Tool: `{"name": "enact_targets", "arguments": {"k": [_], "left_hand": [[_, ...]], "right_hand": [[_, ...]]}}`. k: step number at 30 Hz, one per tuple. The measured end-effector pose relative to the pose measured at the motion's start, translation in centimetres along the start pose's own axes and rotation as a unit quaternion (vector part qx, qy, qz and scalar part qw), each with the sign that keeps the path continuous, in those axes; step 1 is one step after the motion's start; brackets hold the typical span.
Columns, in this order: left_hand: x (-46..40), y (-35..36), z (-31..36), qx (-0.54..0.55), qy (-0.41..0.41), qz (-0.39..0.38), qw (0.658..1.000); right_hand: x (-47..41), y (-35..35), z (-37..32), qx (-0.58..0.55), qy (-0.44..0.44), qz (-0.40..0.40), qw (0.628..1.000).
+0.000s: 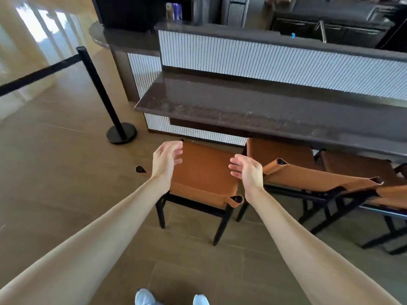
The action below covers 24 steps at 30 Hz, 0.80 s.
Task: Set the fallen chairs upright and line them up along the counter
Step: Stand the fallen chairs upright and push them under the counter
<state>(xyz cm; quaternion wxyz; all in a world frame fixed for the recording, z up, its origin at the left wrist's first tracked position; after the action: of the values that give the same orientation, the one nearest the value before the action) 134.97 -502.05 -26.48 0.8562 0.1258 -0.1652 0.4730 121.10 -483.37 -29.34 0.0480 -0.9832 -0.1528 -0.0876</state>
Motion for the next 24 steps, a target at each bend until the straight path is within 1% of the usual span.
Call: {"name": "enact_targets", "arguments": {"k": [3, 7, 12, 14, 18, 21, 23, 24], "left_hand": [[-2.7, -0.5, -2.7, 0.017, -0.071, -0.017, 0.997], [-5.7, -1.7, -5.5, 0.035, -0.167, -0.031, 0.985], [-9.0, -2.8, -7.9, -0.001, -0.255, -0.069, 0.965], [-9.8, -3.4, -9.4, -0.006, -0.314, -0.058, 0.948], [-10.9, -4.5, -12.6, 0.015, -0.434, -0.043, 0.9], [-12.5, -4.7, -14.1, 0.065, -0.466, -0.008, 0.883], [-13.9, -4.5, -14.5, 0.111, -0.453, 0.003, 0.885], [-14.4, -4.5, -14.5, 0.118, -0.436, 0.007, 0.892]], "right_hand": [[0.4, 1.6, 3.7, -0.009, 0.122, 0.039, 0.992], [0.8, 5.3, 6.6, -0.047, 0.2, 0.052, 0.977], [0.4, 9.3, 9.4, -0.094, 0.278, 0.094, 0.951], [0.5, 10.3, 10.9, -0.118, 0.312, 0.109, 0.937], [0.0, 10.2, 13.5, -0.15, 0.357, 0.158, 0.909], [-0.7, 9.9, 15.3, -0.222, 0.388, 0.182, 0.876], [-1.4, 9.9, 16.5, -0.256, 0.372, 0.183, 0.873], [-1.6, 10.0, 17.0, -0.27, 0.357, 0.188, 0.874]]}}
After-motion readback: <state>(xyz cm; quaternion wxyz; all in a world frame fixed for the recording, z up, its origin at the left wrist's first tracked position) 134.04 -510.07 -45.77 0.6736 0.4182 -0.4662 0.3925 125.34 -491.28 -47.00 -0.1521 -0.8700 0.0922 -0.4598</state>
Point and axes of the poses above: each hand's wrist, its own x-axis away from the middle knuckle, its own y-axis out of the palm, z = x × y, the point moved 3 cm from there along -x, towards the middle knuckle, and after that the axes turned 9 degrees about -y, right-handed, at the moved point
